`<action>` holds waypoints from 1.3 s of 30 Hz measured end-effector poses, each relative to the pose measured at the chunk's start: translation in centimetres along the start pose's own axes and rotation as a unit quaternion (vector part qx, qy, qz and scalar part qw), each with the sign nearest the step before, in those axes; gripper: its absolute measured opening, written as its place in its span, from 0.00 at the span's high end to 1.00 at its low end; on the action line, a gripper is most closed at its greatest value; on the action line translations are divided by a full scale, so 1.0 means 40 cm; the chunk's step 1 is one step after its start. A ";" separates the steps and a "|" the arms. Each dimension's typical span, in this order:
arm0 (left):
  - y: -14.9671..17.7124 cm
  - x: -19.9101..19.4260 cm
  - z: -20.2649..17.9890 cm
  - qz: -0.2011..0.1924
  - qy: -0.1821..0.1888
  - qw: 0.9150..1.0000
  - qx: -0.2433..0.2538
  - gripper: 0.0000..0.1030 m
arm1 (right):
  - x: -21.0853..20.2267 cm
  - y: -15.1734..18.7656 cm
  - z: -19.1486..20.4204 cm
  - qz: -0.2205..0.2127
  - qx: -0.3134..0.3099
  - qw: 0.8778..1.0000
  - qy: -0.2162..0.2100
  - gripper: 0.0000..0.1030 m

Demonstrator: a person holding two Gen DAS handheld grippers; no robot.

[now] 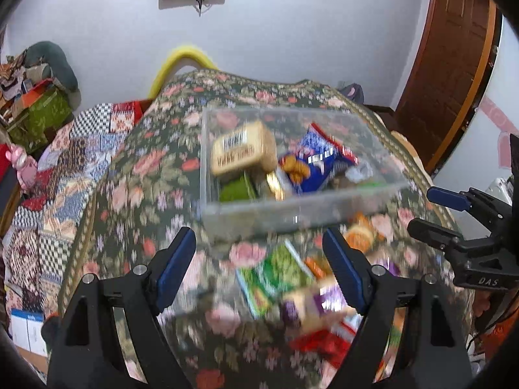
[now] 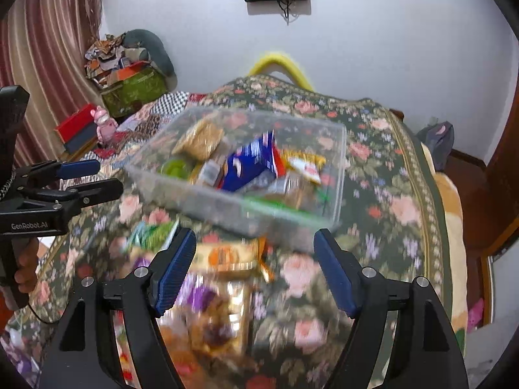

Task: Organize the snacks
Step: 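Grasp the orange fried-snack bag with the right gripper while the left grasps the red snack bag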

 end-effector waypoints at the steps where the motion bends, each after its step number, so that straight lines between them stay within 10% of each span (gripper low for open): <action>1: 0.016 0.000 0.000 0.004 0.000 1.000 0.000 0.21 | 0.002 0.017 0.001 0.006 0.003 1.000 -0.002 0.30; 21: 0.272 -0.073 -0.028 0.045 0.017 0.999 0.009 0.21 | 0.029 0.204 0.177 0.069 -0.022 0.995 -0.066 0.25; 30: 0.293 -0.089 -0.076 0.064 0.034 0.997 0.000 0.21 | 0.003 0.225 0.172 0.051 -0.020 0.996 -0.064 0.61; 39: 0.281 -0.041 -0.194 0.103 0.031 0.994 -0.016 0.15 | -0.069 0.251 0.076 0.030 0.014 0.999 -0.040 0.65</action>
Point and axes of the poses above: each gripper's, at about its wrist camera, not at the fingertips, and x roughly the way its jaws point, z to its left, y to its underside, the point moved 10 cm from there along x, roughly the way its jaws point, and after that the axes turned 14 degrees about -y, right-handed, at the moved point
